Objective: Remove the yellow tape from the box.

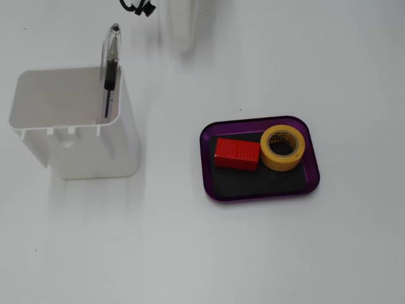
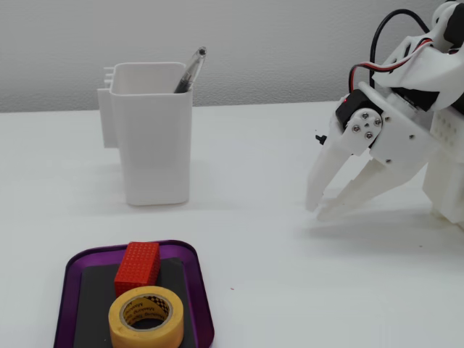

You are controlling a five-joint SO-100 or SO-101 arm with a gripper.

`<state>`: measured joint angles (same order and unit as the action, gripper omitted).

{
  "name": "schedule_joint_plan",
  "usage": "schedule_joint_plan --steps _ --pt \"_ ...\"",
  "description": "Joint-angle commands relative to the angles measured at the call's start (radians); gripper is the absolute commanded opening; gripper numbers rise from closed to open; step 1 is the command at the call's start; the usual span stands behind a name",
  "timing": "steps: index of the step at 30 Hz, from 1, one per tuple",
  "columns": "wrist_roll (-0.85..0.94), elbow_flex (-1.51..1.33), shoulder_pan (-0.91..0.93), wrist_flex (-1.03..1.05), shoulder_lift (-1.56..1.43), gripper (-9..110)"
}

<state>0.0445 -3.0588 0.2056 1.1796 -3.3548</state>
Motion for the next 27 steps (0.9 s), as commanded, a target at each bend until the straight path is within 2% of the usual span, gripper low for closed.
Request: schedule_joint_plan --steps 1,12,18,27 --pt "0.21 0.876 -0.215 0.015 0.847 6" --pt "0.209 0.838 -0.225 0.023 0.848 7" --pt "0.216 0.971 -0.258 0.021 0.888 10" --pt "0.221 1.322 -0.425 0.104 1.315 12"
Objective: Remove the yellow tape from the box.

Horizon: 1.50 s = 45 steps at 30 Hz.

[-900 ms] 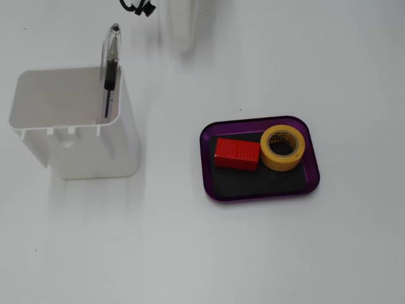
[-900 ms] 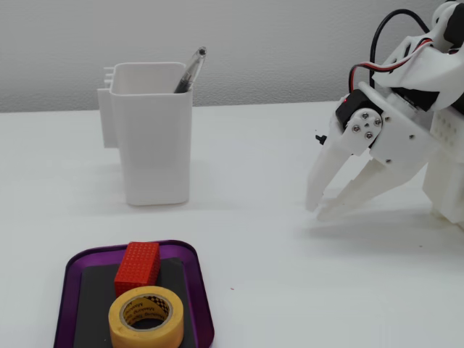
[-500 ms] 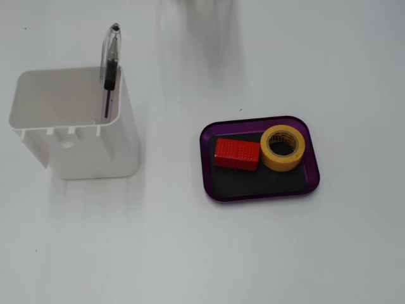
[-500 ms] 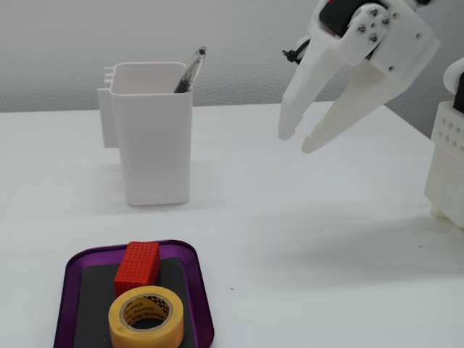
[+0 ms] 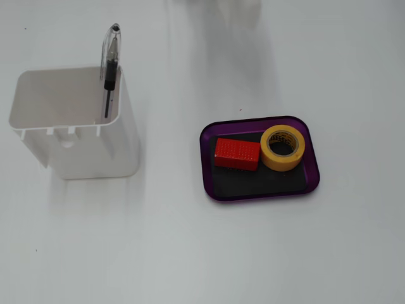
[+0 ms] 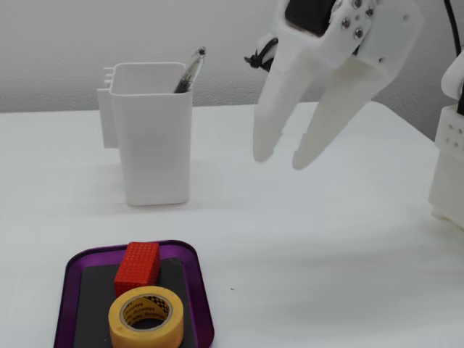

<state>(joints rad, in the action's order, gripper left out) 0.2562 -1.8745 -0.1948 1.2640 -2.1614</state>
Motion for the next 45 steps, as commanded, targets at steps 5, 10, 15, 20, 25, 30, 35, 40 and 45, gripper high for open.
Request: schedule_joint_plan --steps 5,10,15,20,25,30,35,40,45 --pt "0.011 0.331 -0.049 0.025 0.368 12" --pt "0.012 0.454 -0.049 0.011 0.555 12" --pt "0.014 0.508 -0.049 -0.005 0.683 12" --pt "0.014 0.525 -0.049 -0.066 0.762 12" --pt "0.014 0.525 -0.051 -0.106 0.805 12" --pt "0.014 0.525 -0.051 -0.135 0.816 12" --pt "0.014 0.522 -0.044 -0.175 0.816 12" --pt "0.014 0.512 -0.041 -0.198 0.816 12" --pt "0.012 0.506 -0.04 -0.225 0.818 11"
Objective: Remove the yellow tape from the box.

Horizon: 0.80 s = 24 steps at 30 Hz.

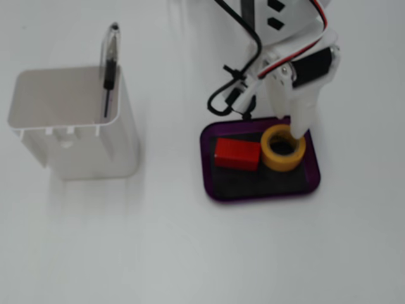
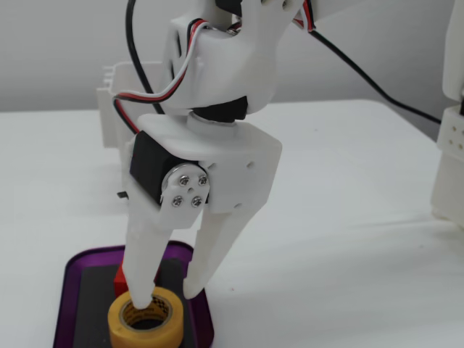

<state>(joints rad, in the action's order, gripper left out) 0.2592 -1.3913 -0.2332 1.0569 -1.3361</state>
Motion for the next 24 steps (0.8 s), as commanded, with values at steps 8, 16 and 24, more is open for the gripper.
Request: schedule_joint_plan --steps 8,16,24 --pt "0.009 -0.006 -0.002 -0.02 -0.008 11" --pt "0.009 -0.078 -0.002 -0.086 -0.009 11" --pt "0.009 -0.078 -0.002 -0.103 -0.008 11"
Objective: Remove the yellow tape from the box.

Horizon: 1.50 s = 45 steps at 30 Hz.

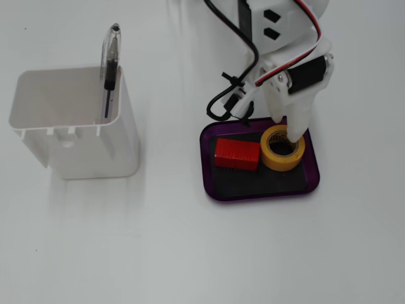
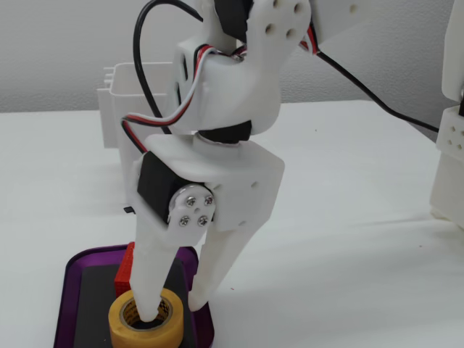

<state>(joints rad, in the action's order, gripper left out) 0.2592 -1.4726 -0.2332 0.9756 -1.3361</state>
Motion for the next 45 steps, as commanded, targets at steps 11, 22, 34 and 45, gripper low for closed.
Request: schedule_joint_plan --steps 11,22,34,45 --pt "0.009 -0.035 0.0 -0.052 -0.008 8" --pt "0.009 -0.035 0.0 -0.072 -0.006 6" --pt "0.009 -0.037 0.002 -0.074 -0.006 -1" --pt "-0.002 -0.021 -0.003 -0.057 -0.026 -1"
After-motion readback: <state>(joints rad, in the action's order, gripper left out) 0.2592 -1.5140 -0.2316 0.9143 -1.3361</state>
